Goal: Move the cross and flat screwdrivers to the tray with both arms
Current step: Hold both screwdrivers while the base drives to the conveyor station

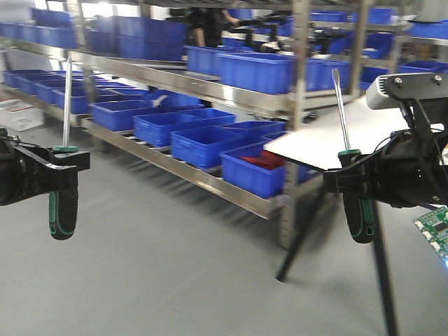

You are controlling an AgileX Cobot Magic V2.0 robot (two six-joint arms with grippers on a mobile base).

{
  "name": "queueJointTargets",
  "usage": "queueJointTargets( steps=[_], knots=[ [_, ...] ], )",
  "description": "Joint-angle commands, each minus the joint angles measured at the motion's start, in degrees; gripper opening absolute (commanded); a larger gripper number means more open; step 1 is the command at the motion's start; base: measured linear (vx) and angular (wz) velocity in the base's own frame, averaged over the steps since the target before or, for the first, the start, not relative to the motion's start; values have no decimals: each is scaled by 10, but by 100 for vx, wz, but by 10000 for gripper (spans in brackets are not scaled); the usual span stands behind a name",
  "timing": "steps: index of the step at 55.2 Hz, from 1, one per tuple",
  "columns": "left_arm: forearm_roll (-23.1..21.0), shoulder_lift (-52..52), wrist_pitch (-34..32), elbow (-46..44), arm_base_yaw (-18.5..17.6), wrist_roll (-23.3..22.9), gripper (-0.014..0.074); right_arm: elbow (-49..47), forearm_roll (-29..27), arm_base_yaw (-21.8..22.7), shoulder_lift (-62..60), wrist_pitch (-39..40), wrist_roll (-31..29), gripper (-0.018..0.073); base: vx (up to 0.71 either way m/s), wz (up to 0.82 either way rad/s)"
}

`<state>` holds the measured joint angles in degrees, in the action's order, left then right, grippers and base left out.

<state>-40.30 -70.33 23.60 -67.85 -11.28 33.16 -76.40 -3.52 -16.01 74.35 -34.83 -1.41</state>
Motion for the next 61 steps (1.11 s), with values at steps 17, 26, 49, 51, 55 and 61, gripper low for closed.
queueJointTargets(
  steps=[17, 26, 49, 51, 55, 61],
  knots=[
    [-20, 17, -42, -20, -3, 0, 3, -20, 0, 2, -18, 52, -3, -8, 57, 66],
    [-20, 17, -43, -20, -3, 0, 3, -20, 0, 2, -18, 52, -3, -8, 57, 67],
    [-20, 17, -43, -20, -3, 0, 3, -20, 0, 2, -18, 52, -3, -8, 58, 65],
    [-20, 17, -42, -20, -3, 0, 3, -20, 0, 2, -18, 52, -3, -8, 59, 54],
    [-20, 17, -41, -20, -3, 0, 3, -20, 0, 2, -18, 52, -3, -8, 60, 51],
    [-20, 17, -41, -20, -3, 0, 3, -20, 0, 2, -18, 52, -3, -8, 60, 45]
  ],
)
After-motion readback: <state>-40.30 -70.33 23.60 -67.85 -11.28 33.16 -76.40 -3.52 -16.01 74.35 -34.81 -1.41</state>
